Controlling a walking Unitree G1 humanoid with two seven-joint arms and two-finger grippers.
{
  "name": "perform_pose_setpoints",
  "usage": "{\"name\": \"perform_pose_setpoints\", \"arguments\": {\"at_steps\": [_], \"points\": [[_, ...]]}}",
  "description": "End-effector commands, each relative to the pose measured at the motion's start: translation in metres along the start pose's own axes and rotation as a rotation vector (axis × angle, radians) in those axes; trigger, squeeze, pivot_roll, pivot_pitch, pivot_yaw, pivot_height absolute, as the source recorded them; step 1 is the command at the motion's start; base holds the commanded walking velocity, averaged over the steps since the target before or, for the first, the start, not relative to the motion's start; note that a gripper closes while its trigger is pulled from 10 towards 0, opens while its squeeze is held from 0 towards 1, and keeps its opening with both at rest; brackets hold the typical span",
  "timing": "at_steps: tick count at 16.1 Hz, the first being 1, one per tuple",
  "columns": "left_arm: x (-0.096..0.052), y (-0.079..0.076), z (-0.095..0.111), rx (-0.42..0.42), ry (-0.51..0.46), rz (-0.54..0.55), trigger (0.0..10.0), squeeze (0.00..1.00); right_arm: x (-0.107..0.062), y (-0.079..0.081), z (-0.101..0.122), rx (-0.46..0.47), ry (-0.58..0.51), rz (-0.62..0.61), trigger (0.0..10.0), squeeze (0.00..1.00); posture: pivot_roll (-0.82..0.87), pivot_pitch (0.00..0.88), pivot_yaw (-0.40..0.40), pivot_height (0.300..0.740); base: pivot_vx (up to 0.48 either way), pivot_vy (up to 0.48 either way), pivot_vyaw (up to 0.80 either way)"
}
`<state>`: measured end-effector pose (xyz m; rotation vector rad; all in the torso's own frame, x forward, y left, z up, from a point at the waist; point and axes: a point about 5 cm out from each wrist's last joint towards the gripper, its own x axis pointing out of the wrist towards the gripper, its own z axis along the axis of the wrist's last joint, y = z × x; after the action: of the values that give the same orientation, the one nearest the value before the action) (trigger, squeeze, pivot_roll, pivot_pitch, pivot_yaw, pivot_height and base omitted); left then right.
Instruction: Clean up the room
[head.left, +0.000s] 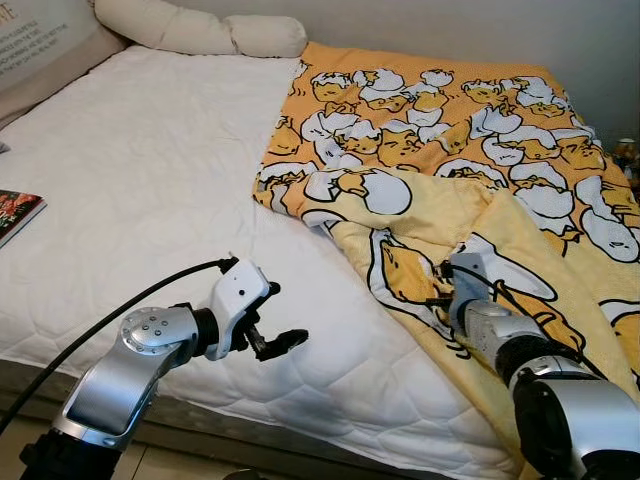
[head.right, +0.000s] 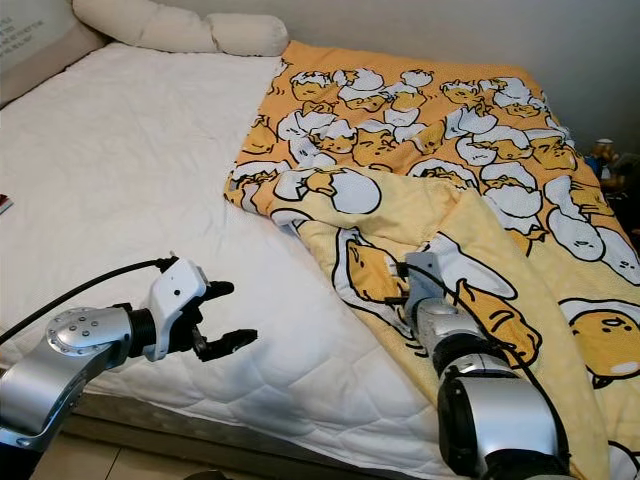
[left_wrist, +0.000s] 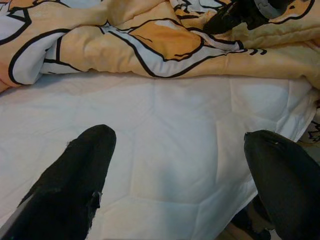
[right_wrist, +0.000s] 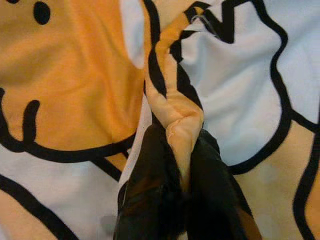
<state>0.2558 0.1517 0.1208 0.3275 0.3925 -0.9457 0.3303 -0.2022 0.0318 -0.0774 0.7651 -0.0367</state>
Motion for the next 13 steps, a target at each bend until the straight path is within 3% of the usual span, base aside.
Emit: {"name": "perform_pose_setpoints", "arguments": {"at_steps": [1, 7, 9, 10, 12, 13], "points": [[0.002, -0.003, 0.001, 0.005, -0.004, -0.013, 10.0, 0.47, -0.001, -0.007, -0.003, 0.006, -0.002, -0.003, 0.0, 0.00, 0.05, 0.000, -0.030, 0.740, 0.000, 0.000, 0.00], [0.004, -0.002, 0.002, 0.008, -0.008, -0.020, 10.0, 0.47, -0.004, -0.018, 0.003, 0.058, -0.004, 0.092, 0.0, 0.00, 0.02, 0.000, -0.023, 0.740, 0.000, 0.000, 0.00], [0.004, 0.000, 0.002, 0.009, -0.010, -0.018, 10.0, 0.47, -0.006, -0.015, 0.006, 0.059, -0.004, 0.234, 0.0, 0.00, 0.02, 0.000, -0.021, 0.740, 0.000, 0.000, 0.00], [0.004, 0.002, 0.002, 0.010, -0.010, -0.015, 10.0, 0.47, -0.010, -0.007, 0.013, 0.055, -0.017, 0.404, 0.0, 0.00, 0.02, 0.000, -0.020, 0.740, 0.000, 0.000, 0.00], [0.004, 0.003, 0.002, 0.009, -0.010, -0.013, 10.0, 0.47, -0.013, 0.002, 0.018, 0.019, -0.033, 0.541, 0.0, 0.00, 0.01, 0.000, -0.018, 0.740, 0.000, 0.000, 0.00], [0.004, 0.003, 0.002, 0.009, -0.011, -0.012, 10.0, 0.47, -0.021, 0.015, 0.027, -0.051, -0.067, 0.745, 0.0, 0.00, 0.01, 0.000, -0.014, 0.740, 0.000, 0.000, 0.00]]}}
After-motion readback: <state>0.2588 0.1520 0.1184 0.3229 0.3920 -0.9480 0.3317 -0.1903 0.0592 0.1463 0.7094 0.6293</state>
